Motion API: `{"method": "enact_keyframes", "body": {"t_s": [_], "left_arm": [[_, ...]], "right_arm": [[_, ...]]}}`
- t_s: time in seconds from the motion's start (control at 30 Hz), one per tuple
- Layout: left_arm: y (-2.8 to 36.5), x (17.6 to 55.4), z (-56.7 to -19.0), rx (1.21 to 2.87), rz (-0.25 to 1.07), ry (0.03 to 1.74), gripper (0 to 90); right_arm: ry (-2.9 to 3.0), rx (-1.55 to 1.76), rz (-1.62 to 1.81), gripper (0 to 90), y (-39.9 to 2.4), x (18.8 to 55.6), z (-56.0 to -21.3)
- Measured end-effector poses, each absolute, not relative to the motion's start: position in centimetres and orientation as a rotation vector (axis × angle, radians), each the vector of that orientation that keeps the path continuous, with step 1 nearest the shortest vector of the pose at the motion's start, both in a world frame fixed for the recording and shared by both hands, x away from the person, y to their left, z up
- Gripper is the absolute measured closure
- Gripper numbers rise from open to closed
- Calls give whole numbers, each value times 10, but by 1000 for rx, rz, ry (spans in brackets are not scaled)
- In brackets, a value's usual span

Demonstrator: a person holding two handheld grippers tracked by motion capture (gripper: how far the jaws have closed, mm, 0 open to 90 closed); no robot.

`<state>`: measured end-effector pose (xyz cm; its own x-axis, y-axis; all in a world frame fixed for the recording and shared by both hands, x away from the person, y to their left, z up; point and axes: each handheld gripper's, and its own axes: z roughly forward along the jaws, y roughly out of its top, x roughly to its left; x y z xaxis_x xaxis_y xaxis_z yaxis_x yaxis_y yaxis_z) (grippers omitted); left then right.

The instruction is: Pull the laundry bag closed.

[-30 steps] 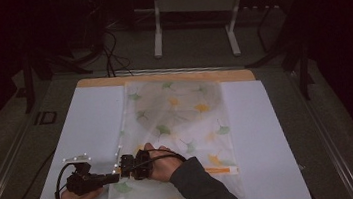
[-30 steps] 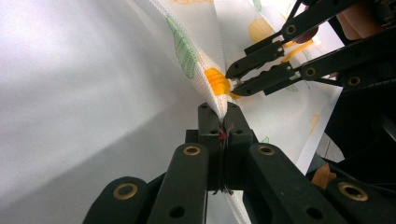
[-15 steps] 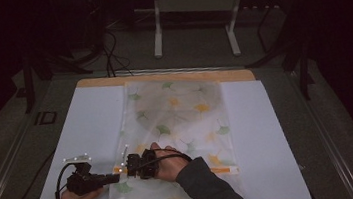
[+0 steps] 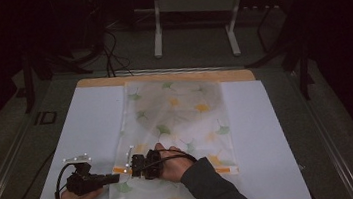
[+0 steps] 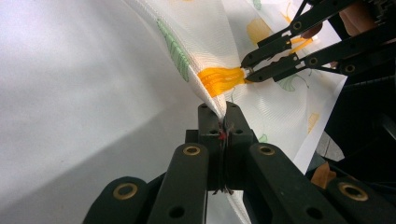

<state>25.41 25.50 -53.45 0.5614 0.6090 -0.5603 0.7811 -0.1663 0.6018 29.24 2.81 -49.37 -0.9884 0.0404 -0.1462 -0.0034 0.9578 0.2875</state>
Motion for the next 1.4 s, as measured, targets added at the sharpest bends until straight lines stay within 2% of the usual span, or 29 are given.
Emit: {"method": "enact_keyframes", "body": {"t_s": [1.4], "left_arm": [[256, 254, -534, 1870, -228, 1121, 891]], "right_arm": [[2937, 80, 409, 846, -6, 292, -493]]}}
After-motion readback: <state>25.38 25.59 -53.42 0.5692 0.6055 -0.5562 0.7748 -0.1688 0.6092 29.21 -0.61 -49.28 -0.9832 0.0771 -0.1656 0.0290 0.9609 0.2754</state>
